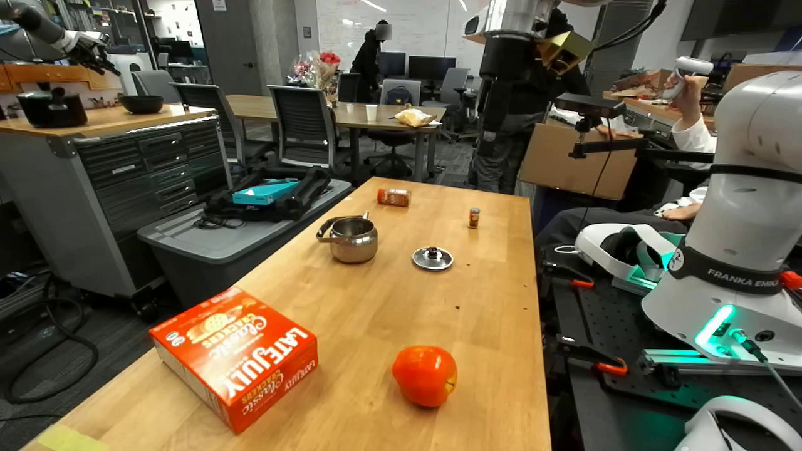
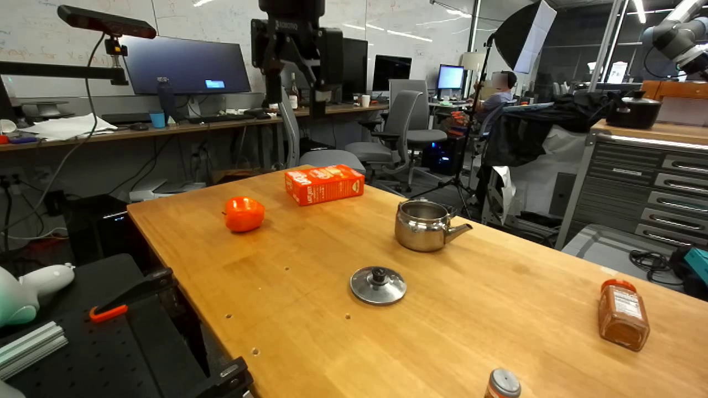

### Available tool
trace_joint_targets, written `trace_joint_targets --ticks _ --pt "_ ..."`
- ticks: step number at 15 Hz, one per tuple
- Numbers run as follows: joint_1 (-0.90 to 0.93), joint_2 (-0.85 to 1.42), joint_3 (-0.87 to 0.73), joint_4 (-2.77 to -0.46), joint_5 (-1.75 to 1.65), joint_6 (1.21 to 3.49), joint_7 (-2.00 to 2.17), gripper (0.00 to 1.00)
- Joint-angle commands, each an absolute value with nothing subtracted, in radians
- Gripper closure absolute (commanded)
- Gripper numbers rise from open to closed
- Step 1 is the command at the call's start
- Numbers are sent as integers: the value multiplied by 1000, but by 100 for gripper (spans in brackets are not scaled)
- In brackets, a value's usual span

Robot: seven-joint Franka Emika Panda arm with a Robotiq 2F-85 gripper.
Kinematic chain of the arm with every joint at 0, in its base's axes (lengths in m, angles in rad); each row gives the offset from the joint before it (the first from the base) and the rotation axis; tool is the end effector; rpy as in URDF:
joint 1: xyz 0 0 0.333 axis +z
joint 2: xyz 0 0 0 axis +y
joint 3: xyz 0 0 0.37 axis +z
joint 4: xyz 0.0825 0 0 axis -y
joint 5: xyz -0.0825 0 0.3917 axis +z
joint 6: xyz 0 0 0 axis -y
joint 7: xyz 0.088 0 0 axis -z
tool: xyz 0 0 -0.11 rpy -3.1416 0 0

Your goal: Pick up the lid from the table and close the kettle

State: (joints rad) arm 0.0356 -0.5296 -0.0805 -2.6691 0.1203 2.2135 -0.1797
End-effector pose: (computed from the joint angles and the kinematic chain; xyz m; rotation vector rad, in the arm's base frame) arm 0.3547 -0.0125 0.4492 -3.0057 -0.1136 -0.1289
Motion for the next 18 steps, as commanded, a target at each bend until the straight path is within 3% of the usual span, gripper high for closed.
trace_joint_targets --ticks 1,18 --pt "24 -487 -89 -2663 116 2281 -192 0" --pt "-5 -183 -141 -2601 159 2517 -261 0"
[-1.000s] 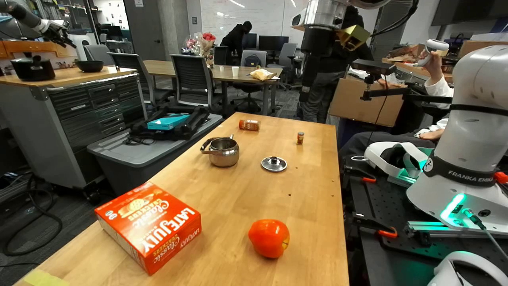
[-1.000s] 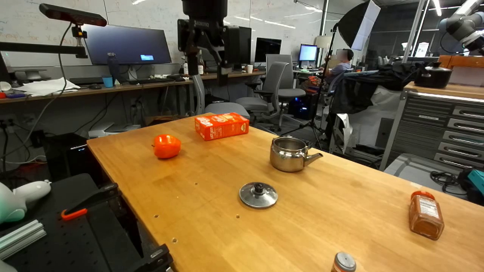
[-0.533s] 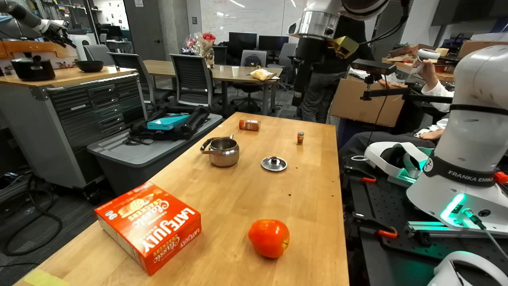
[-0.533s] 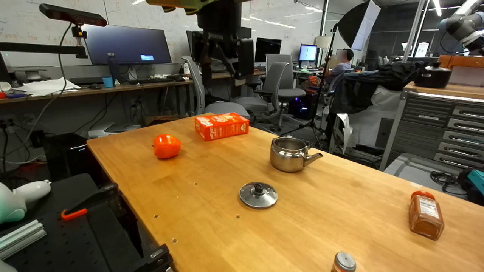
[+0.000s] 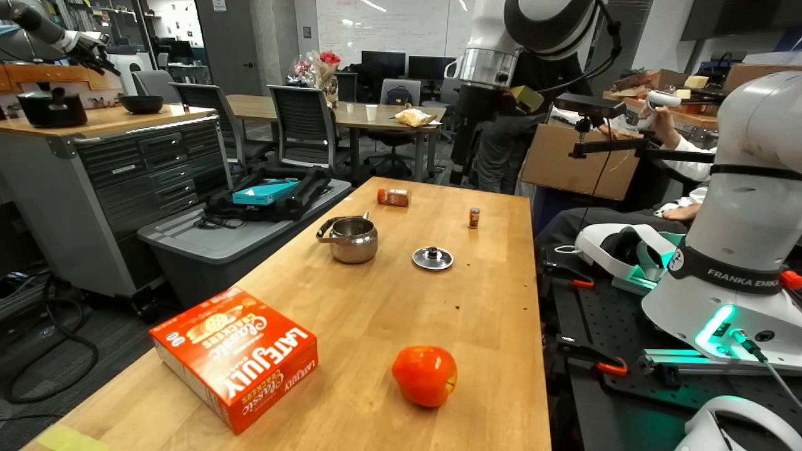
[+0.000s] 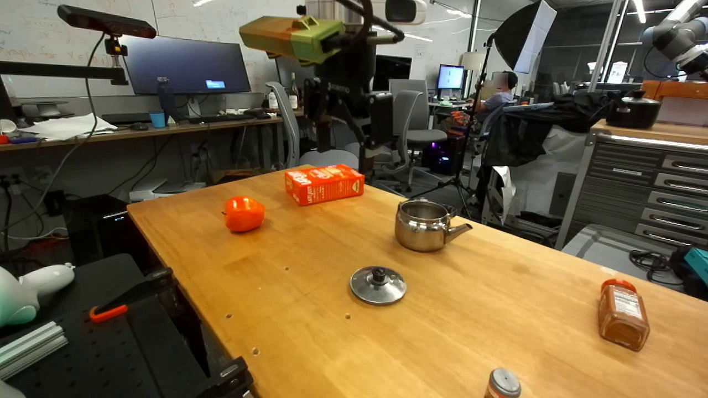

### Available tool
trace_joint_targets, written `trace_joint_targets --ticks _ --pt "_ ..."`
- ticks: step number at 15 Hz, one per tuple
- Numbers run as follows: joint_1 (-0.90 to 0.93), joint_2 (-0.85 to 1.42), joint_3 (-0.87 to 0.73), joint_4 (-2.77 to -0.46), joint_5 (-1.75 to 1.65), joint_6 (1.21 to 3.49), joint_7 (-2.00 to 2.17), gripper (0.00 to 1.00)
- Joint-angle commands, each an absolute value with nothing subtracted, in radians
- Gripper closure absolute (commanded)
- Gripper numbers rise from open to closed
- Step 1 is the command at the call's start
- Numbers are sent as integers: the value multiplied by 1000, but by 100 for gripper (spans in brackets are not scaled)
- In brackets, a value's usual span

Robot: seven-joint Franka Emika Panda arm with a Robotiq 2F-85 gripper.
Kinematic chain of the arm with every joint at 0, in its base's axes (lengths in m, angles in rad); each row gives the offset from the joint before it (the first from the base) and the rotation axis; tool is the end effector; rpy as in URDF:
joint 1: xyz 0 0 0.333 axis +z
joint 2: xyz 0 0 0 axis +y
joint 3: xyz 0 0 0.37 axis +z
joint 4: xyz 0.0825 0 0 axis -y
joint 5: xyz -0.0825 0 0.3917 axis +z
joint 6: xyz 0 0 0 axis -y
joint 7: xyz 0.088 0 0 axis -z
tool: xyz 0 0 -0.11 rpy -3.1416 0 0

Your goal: Pick up the lid from the table and close the kettle

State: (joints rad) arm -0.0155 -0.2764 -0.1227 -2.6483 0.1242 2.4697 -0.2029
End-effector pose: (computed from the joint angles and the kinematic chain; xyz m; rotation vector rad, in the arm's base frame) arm 0.4048 -0.0562 0.3859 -3.0388 0.0394 -0.1706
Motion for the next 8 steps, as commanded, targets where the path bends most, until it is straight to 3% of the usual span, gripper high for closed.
trace_joint_targets --ticks 1,8 --pt "-2 -157 -142 -2594 174 2532 -281 0" --pt "-31 -155 -157 -2518 174 2456 -345 0"
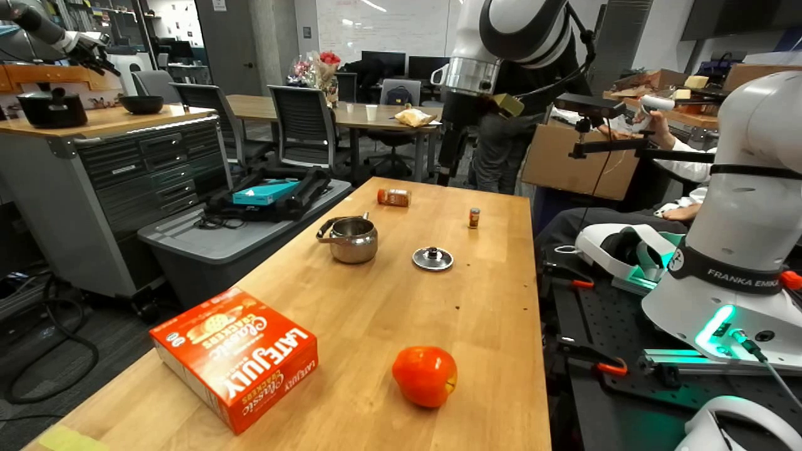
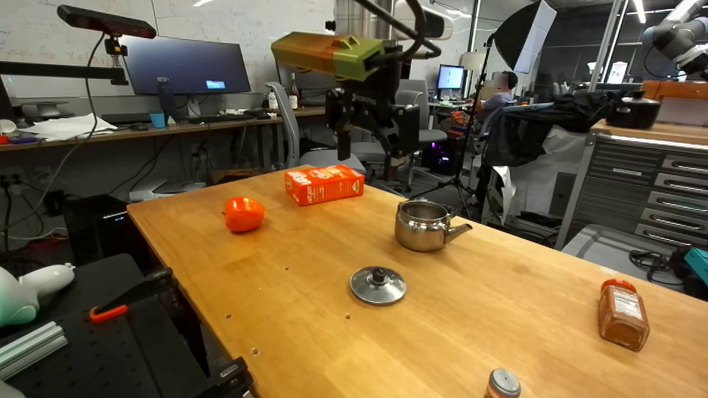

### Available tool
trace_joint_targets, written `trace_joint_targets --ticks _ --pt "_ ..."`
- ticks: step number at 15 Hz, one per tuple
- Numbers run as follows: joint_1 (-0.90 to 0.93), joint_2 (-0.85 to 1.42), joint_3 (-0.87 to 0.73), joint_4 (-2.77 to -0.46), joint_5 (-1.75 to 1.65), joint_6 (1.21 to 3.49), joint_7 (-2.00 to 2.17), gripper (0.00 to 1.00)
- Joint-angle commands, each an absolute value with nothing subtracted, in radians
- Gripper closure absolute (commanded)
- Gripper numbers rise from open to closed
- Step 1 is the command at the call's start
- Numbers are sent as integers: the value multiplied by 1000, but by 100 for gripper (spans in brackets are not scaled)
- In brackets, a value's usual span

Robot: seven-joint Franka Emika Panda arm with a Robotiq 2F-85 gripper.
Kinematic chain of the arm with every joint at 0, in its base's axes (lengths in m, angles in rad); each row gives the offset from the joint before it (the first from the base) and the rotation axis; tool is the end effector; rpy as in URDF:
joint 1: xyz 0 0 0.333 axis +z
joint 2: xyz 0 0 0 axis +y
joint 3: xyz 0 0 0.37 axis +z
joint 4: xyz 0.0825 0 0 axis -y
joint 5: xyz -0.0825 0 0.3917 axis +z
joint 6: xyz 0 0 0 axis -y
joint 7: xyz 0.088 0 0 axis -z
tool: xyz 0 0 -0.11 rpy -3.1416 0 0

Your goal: Pick up the lid from the table and close the kettle

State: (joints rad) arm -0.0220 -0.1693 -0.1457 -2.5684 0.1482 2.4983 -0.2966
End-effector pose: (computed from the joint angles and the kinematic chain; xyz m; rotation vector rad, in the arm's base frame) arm 0.4368 -0.0748 0.3772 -3.0422 -0.0234 -0.1837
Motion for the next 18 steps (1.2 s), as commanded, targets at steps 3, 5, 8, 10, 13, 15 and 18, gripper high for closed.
trace_joint_targets --ticks 3,5,8,10,13,15,18 --pt "-34 -136 -164 -2495 188 2425 -374 0" --pt "-37 -115 -163 -2486 190 2422 -387 0" --pt "-37 -43 -154 -2476 195 2457 -391 0" --pt "-42 1 -146 -2467 200 2468 -396 0" --pt "-52 62 -134 -2451 226 2482 -423 0" --pt "-61 94 -124 -2443 242 2496 -444 0" --pt "-78 137 -107 -2431 257 2512 -463 0"
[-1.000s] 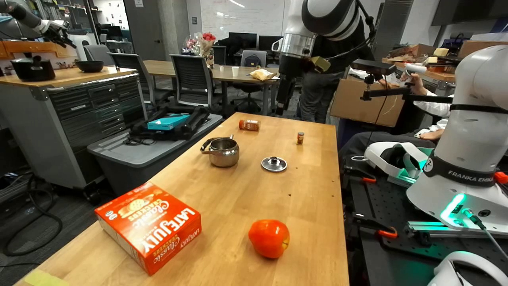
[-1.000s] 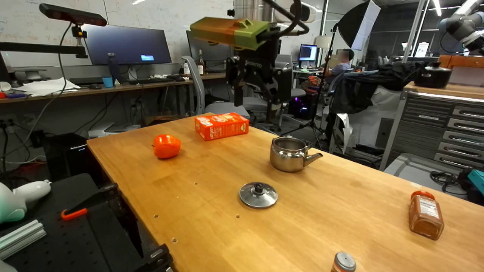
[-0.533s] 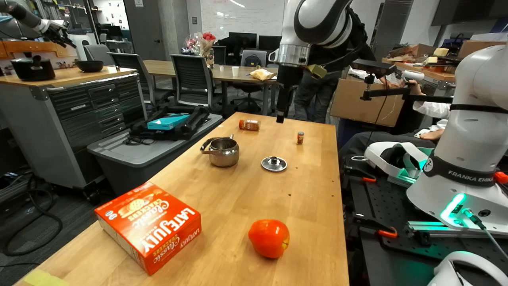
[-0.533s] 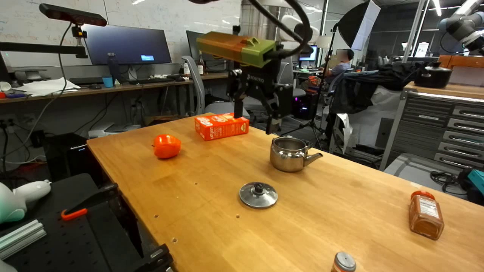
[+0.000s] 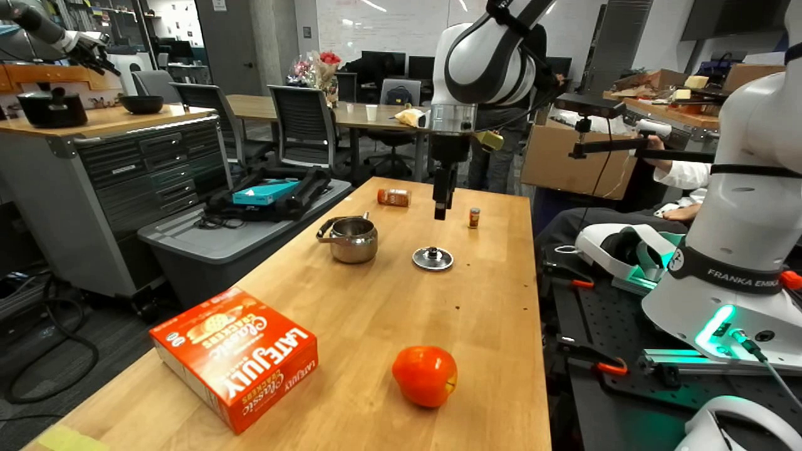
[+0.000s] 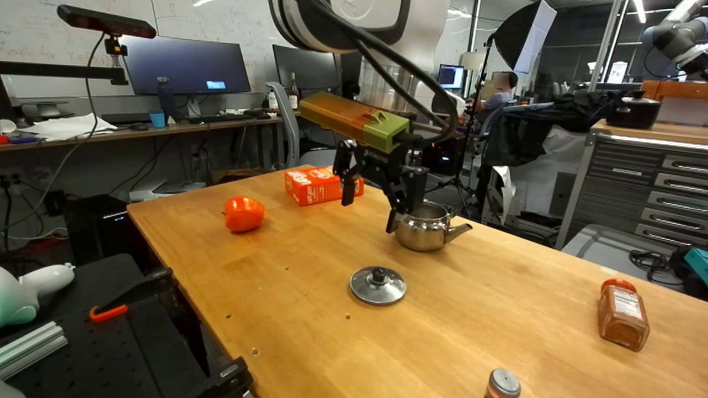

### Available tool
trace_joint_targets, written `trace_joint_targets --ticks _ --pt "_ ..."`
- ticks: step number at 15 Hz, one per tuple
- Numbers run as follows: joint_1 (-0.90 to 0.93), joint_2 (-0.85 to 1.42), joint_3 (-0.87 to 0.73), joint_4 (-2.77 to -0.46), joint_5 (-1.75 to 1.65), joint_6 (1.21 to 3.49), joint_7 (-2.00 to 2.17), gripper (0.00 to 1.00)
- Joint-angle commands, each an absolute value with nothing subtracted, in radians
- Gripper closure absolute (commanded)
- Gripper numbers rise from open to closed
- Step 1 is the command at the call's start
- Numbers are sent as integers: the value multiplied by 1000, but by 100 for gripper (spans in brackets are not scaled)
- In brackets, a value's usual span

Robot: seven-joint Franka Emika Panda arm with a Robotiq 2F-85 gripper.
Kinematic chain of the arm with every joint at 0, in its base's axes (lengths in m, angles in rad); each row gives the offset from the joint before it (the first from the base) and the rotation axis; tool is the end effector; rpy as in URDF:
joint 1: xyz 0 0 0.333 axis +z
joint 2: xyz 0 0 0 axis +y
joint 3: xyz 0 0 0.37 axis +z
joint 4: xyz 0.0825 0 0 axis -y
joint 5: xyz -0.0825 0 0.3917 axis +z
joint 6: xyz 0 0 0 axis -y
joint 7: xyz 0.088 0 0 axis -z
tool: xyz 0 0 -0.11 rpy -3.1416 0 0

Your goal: Pick up the lid from the table and close the kettle

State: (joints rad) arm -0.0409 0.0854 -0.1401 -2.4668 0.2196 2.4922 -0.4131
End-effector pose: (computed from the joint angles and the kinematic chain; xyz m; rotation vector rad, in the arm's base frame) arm 0.4732 -0.0875 0.3001 -3.0130 -0.0802 0.0324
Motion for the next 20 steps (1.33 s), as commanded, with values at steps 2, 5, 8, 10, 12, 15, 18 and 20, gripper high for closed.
trace_joint_targets --ticks 2,5,8,10,12,15,18,20 --pt "-92 160 -95 -2426 256 2528 -469 0" --pt "-116 189 -75 -2419 261 2559 -490 0" --pt "-144 211 -51 -2412 286 2575 -528 0" --pt "-161 225 -36 -2405 305 2576 -552 0" --pt "-174 240 -28 -2396 307 2576 -561 0" --pt "-192 259 -18 -2379 308 2577 -570 0" --pt "-207 286 -13 -2357 306 2572 -568 0" --pt "-213 305 -9 -2343 299 2570 -561 0"
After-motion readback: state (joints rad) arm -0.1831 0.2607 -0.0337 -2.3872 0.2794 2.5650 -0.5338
